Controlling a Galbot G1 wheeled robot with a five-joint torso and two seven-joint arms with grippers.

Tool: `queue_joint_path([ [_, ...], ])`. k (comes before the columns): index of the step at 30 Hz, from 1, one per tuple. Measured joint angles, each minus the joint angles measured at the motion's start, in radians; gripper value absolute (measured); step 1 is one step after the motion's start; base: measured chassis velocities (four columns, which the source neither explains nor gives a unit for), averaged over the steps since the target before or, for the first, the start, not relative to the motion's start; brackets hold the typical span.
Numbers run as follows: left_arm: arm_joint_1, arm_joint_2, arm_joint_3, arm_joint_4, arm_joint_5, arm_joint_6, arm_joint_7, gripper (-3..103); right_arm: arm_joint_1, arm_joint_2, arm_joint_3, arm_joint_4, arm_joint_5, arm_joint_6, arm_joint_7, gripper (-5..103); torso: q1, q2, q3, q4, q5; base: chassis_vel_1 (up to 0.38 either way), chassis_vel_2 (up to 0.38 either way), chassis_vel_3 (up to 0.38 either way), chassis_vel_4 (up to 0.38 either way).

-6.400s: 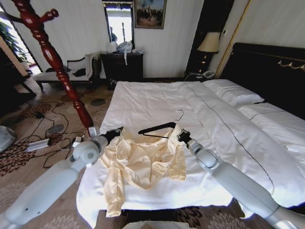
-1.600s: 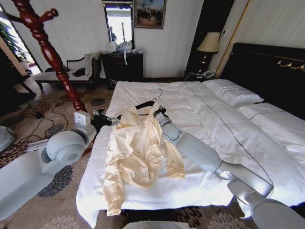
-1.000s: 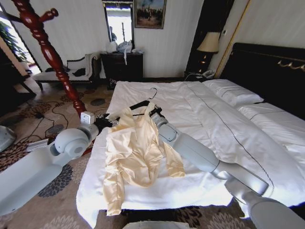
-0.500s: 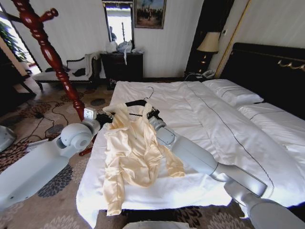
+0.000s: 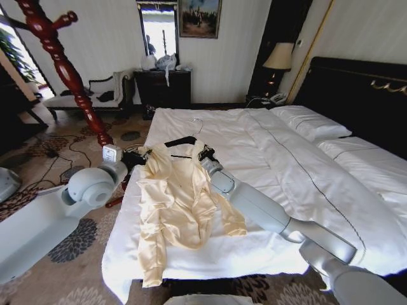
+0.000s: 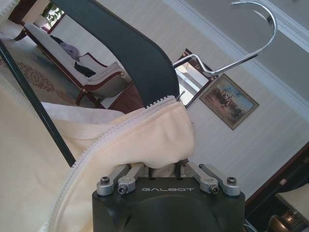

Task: Pick up the clothes from the bed and hang them on the clothes hanger.

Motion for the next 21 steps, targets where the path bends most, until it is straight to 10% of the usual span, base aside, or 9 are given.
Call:
queue_joint_path([
  [14, 0.084, 0.047, -0.026, -0.022, 0.012, 0.007, 0.004, 98, -0.041, -0.060, 0.041, 0.027, 0.009, -0.001, 0.001, 22, 0.000, 0.000, 0.000, -0.0003, 0.0000, 0.000, 0.000, 0.000, 0.000],
  [21, 0.112, 0.069, -0.026, -0.026, -0.010, 0.061, 0.083, 100, -0.060, -0.109, 0.083, 0.042, 0.017, -0.003, 0.003, 22, 0.000, 0.000, 0.000, -0.0006, 0.0002, 0.000, 0.000, 0.000, 0.000],
])
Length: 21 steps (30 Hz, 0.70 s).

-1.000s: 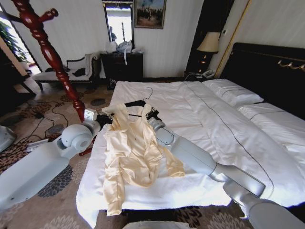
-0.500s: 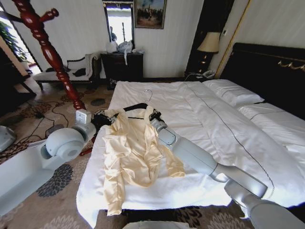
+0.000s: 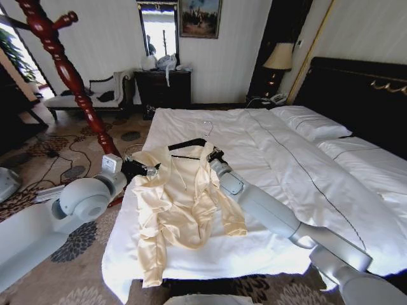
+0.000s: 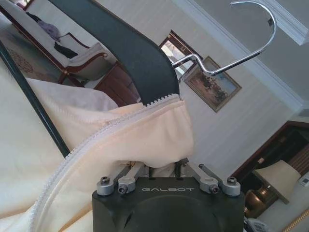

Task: Pick up the clothes from the bed and hang them on the clothes hanger.

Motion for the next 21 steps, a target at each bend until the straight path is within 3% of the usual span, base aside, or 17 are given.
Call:
queue_joint_path([
  [10, 0.026, 0.005, -0.009, 0.012, -0.037, 0.026, -0.046, 100, -0.046, -0.036, 0.044, 0.023, 0.011, -0.002, 0.001, 22, 0.000, 0.000, 0.000, 0.0001, -0.0001, 0.000, 0.000, 0.000, 0.000],
  [14, -0.006, -0.017, -0.006, 0.005, -0.065, -0.028, -0.058, 100, -0.051, -0.038, 0.048, 0.027, 0.010, -0.003, 0.002, 22, 0.000, 0.000, 0.000, 0.0005, -0.0002, 0.000, 0.000, 0.000, 0.000],
  [20, -0.030, -0.105, 0.078, -0.014, -0.088, -0.183, -0.060, 100, -0.040, -0.036, 0.033, 0.039, 0.013, -0.006, 0.002, 22, 0.000, 0.000, 0.000, 0.0002, -0.0003, 0.000, 0.000, 0.000, 0.000],
  [21, -0.030, -0.105, 0.078, -0.014, -0.088, -0.183, -0.060, 100, -0.040, -0.036, 0.033, 0.039, 0.013, -0.006, 0.002, 22, 0.000, 0.000, 0.000, 0.0002, -0.0003, 0.000, 0.000, 0.000, 0.000],
])
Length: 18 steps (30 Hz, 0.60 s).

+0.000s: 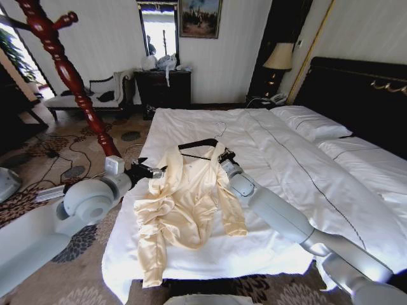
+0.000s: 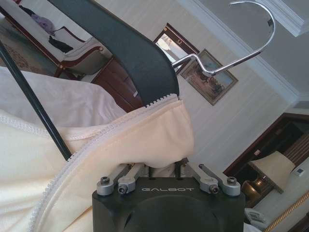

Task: Pick up the clothes from the bed and hang them on the clothes hanger.

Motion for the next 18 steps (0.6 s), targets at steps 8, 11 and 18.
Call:
queue_joint_path([
  [8, -0.011, -0.097, 0.095, 0.066, 0.079, -0.041, -0.084, 101, 0.022, 0.019, -0.015, -0.012, -0.020, 0.005, -0.003, 22, 0.000, 0.000, 0.000, 0.0001, 0.0001, 0.000, 0.000, 0.000, 0.000],
  [11, -0.025, -0.118, 0.117, 0.090, 0.123, -0.037, -0.097, 98, 0.029, 0.023, -0.022, -0.015, -0.047, 0.015, -0.012, 22, 0.000, 0.000, 0.000, 0.0001, 0.0000, 0.000, 0.000, 0.000, 0.000],
  [18, -0.054, -0.167, 0.149, 0.156, 0.151, -0.024, -0.124, 97, 0.055, 0.034, -0.036, -0.011, -0.069, 0.029, -0.017, 22, 0.000, 0.000, 0.000, 0.0002, -0.0001, 0.000, 0.000, 0.000, 0.000],
])
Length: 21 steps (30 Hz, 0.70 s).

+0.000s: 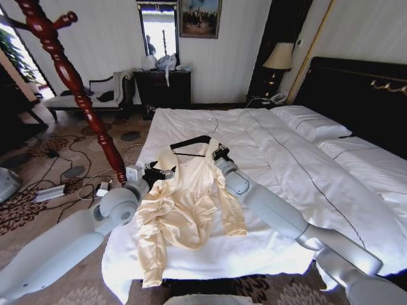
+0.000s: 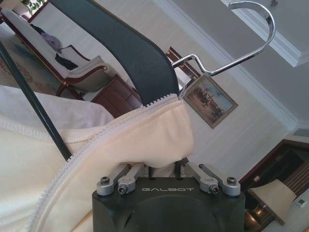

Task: Pick up the clothes from the bed and hang them on the clothes hanger.

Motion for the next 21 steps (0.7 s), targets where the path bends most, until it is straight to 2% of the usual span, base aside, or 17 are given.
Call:
queue_joint_path([
  [12, -0.085, -0.067, 0.096, 0.058, 0.049, 0.028, -0.030, 92, 0.003, -0.003, -0.002, 0.008, -0.014, 0.010, -0.010, 22, 0.000, 0.000, 0.000, -0.0002, 0.0002, 0.000, 0.000, 0.000, 0.000],
  [15, -0.101, -0.076, 0.113, 0.059, 0.050, 0.033, -0.033, 82, 0.000, -0.009, 0.000, 0.013, -0.014, 0.010, -0.011, 22, 0.000, 0.000, 0.000, -0.0004, 0.0003, 0.000, 0.000, 0.000, 0.000],
  [21, -0.105, -0.085, 0.122, 0.071, 0.057, 0.044, -0.031, 76, -0.002, -0.021, 0.004, 0.020, -0.014, 0.009, -0.015, 22, 0.000, 0.000, 0.000, 0.0000, 0.0001, 0.000, 0.000, 0.000, 0.000],
])
